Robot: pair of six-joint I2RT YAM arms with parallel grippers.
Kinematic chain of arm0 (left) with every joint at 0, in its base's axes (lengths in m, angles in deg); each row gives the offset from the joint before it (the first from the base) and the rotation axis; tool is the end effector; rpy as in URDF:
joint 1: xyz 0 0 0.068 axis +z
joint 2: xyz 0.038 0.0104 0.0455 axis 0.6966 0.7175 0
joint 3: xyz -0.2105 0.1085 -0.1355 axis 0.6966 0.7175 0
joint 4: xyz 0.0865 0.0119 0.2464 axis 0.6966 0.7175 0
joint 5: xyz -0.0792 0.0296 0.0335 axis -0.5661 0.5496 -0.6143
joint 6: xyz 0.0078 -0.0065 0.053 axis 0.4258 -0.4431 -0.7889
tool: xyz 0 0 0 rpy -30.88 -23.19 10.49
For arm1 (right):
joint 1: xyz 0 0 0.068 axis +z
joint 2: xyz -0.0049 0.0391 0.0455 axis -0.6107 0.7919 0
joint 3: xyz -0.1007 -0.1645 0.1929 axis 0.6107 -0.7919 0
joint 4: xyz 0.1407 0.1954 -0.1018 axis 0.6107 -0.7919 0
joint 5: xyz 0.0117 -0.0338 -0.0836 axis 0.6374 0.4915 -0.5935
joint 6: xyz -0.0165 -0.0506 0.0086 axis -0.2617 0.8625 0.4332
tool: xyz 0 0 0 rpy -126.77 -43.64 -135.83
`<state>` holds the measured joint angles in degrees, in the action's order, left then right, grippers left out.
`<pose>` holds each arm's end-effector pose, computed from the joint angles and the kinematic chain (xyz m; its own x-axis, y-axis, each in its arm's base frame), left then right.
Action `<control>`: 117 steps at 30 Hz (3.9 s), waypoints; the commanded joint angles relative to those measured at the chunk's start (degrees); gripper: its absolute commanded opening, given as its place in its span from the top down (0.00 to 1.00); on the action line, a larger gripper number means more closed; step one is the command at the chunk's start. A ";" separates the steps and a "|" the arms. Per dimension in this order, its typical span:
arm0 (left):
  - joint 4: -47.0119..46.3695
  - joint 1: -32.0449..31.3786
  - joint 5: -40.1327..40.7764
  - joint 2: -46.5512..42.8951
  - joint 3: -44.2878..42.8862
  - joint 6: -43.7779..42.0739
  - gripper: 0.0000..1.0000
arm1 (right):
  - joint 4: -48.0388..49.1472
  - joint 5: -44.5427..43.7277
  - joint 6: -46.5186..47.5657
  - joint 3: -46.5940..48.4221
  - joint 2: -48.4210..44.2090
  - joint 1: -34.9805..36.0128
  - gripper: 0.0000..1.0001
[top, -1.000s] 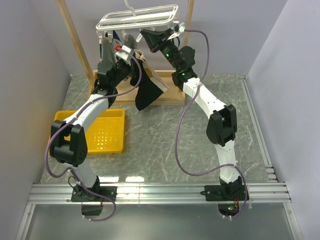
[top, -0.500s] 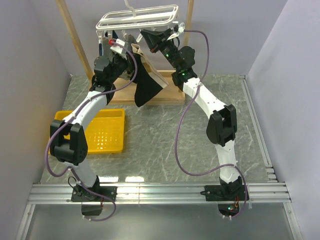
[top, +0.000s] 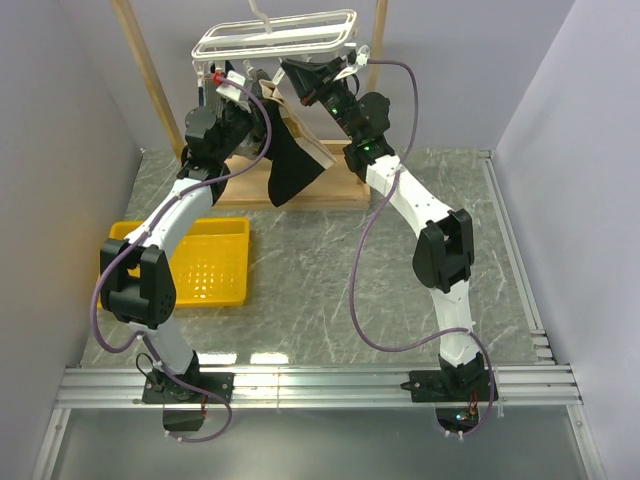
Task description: Clip the underwear to the hanger
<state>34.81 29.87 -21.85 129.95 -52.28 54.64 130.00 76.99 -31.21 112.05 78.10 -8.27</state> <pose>0.4013 -0.1151 0.4028 0.1971 -0.1521 -0.9685 0.5841 0.8116 -0.0087 0.4344 0.2582 0.4396 0.2265 0.5399 -0.8107 -0.8435 0.5249 0.1139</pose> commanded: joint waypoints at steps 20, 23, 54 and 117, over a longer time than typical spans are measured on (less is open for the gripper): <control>-2.56 0.22 -0.56 1.39 -6.35 4.30 1.00 | 0.05 3.56 1.41 -0.84 -2.10 0.69 1.00; -2.12 0.22 -0.74 1.83 -7.49 4.83 1.00 | 0.23 3.48 2.20 -1.28 -2.10 0.87 1.00; -3.88 -0.04 -2.58 3.41 -11.54 9.93 1.00 | -0.03 3.83 2.55 0.56 -0.87 1.31 0.77; 5.87 0.84 -3.37 -4.14 -1.08 6.77 0.49 | 4.97 16.04 1.50 -36.88 -25.30 -13.10 0.34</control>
<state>39.86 30.44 -23.92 129.45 -53.99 62.64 132.16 93.45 -30.16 73.42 52.68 -20.95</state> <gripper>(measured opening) 0.504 0.668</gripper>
